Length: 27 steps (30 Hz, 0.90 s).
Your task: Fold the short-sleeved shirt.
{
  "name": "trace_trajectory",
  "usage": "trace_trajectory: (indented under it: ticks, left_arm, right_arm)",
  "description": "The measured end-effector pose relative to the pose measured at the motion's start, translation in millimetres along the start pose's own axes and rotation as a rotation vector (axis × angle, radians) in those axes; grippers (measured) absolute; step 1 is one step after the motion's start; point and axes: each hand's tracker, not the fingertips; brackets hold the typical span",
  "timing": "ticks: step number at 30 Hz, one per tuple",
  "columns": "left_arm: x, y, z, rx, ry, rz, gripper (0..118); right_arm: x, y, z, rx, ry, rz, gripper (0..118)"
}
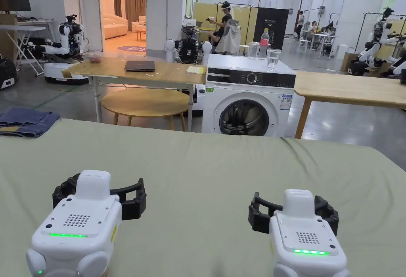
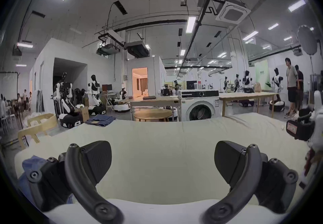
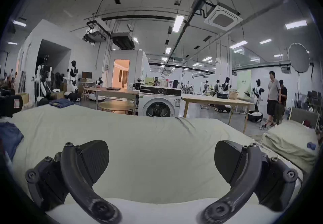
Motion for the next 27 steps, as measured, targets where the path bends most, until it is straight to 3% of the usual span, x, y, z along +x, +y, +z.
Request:
trace_trajectory:
  ticks: [7,11,22,23,24,26,27]
  left_arm:
    - [2.9,1.4,6.1,0.011,-0.005,0.023,114]
    - [6.4,1.2,8.2,0.008,-0.011,-0.005,98]
    - [4.7,-2.3,17.2,-0.001,0.025,0.033,98]
    - [5.4,-2.6,18.6,-0.002,0.029,0.027,98]
    - [5.9,-3.1,20.0,-0.001,0.028,0.023,94]
    - [7.0,-3.6,23.0,0.004,0.024,0.016,75]
    - [8.2,-4.2,25.0,0.012,0.020,0.014,68]
  right_arm:
    - [-1.2,-2.1,2.1,0.018,-0.002,-0.012,118]
    - [-3.2,-0.6,6.1,0.033,-0.015,-0.039,118]
    - [-13.9,-2.2,11.6,0.038,-0.012,-0.020,112]
    - [-14.2,-3.5,13.5,0.040,-0.013,-0.022,107]
    - [-14.4,-4.4,14.8,0.044,-0.011,-0.024,93]
    - [-16.5,-4.1,18.6,0.052,-0.012,-0.016,64]
    - [-18.5,-1.5,22.9,0.057,-0.017,-0.010,57]
